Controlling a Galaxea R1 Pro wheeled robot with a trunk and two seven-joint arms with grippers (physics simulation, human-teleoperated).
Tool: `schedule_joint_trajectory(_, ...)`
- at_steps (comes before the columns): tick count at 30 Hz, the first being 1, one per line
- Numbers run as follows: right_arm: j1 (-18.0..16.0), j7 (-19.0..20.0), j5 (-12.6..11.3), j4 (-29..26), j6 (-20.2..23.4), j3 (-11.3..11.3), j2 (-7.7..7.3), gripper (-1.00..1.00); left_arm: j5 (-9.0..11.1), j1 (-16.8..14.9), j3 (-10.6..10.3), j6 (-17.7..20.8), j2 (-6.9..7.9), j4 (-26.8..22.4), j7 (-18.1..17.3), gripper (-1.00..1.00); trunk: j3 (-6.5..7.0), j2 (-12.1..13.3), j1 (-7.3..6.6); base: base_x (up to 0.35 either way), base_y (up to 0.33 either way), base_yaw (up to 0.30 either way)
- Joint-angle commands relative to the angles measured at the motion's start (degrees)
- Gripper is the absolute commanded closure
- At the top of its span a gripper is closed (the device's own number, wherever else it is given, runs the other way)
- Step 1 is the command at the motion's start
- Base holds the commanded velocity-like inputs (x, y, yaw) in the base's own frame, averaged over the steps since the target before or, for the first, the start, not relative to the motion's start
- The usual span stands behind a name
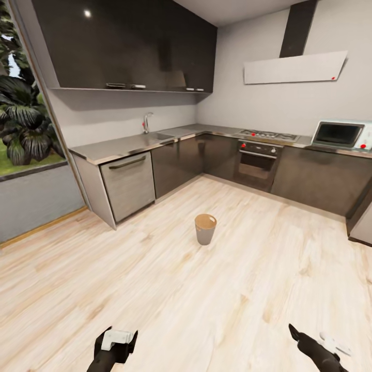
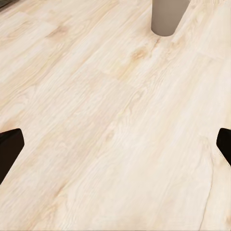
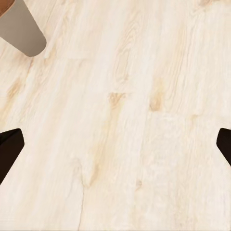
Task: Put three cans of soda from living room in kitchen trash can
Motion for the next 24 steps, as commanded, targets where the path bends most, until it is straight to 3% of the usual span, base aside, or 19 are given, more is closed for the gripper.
schedule_joint_trajectory(1, 0.0, 0.4, 0.5, 0.0, 0.0, 0.0, 0.01, -1.00, 0.0, 0.0, 0.0, 0.0, 0.00, 0.0, 0.0, -1.00, 0.00, 0.0, 0.00, 0.257, -0.186, 0.000)
schedule_joint_trajectory(8, 0.0, 1.6, 2.1, 0.0, -0.1, 0.1, 0.10, -1.00, 0.0, 0.0, 0.0, 0.0, 0.00, 0.0, 0.0, -1.00, 0.00, 0.0, 0.00, 0.256, -0.187, 0.000)
schedule_joint_trajectory(24, 0.0, 2.0, 2.6, 0.0, 0.0, 0.6, 0.52, -1.00, 0.0, -0.1, 0.1, 0.0, 0.00, 0.2, 0.0, -1.00, -0.01, 0.0, 0.00, 0.265, -0.167, 0.000)
